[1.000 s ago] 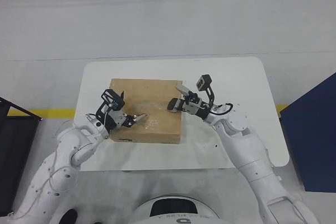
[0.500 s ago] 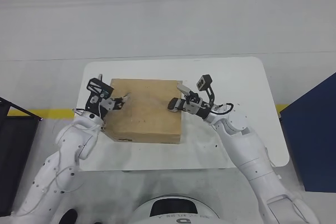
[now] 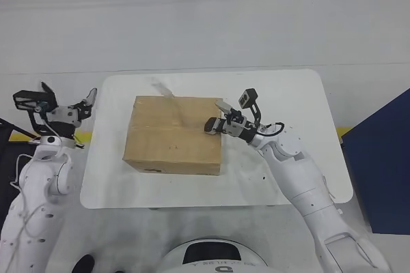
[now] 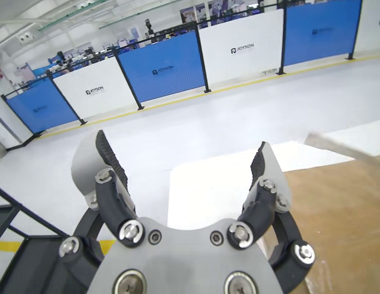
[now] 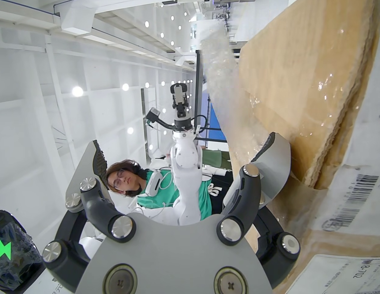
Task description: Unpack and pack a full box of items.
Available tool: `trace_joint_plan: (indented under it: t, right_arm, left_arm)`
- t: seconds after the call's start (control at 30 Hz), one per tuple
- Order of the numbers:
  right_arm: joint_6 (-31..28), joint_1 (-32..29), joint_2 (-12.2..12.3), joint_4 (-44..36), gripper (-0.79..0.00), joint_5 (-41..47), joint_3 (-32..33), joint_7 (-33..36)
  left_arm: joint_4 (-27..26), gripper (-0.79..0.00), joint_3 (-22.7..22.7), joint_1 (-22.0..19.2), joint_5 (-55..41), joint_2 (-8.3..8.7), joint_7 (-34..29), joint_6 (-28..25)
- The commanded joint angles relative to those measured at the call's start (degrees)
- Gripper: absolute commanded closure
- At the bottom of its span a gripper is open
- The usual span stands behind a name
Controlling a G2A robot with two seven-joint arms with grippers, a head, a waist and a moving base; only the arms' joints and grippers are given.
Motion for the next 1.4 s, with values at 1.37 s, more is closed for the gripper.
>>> trace_joint_plan:
  t: [1.37]
  right_arm:
    - [10.23, 3.28, -2.95, -6.06, -0.785, -6.96, -12.21, -15.72]
  left_arm:
    - [11.76, -0.785, -0.66, -3.91, -10.63, -1.04, -3.74, -20.80]
